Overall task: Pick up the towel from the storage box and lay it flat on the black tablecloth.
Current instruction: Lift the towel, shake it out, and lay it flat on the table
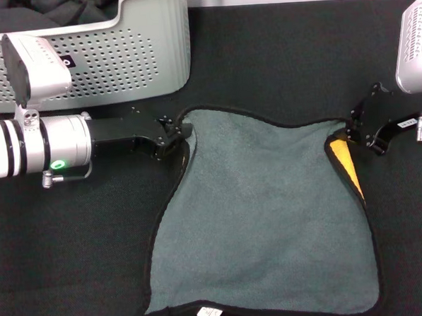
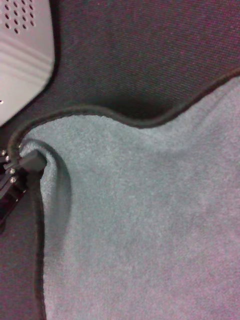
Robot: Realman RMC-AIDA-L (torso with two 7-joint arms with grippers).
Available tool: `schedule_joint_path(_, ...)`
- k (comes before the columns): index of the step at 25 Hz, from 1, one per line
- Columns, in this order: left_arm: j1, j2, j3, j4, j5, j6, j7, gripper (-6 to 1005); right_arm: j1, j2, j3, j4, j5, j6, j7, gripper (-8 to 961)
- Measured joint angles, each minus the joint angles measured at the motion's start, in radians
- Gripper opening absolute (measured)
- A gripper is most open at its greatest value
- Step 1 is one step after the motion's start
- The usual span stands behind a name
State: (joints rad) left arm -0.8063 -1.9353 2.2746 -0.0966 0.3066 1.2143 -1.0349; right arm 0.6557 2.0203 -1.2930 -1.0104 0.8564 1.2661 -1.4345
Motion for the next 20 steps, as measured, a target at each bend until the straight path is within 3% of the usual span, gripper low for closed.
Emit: schedule_joint_path(20,0.006,-0.009,0.018,0.000,-0.010,0.001,-0.022,36,0.009,0.003,-0.085,0.017,-0.071,-0.053,0.059,90)
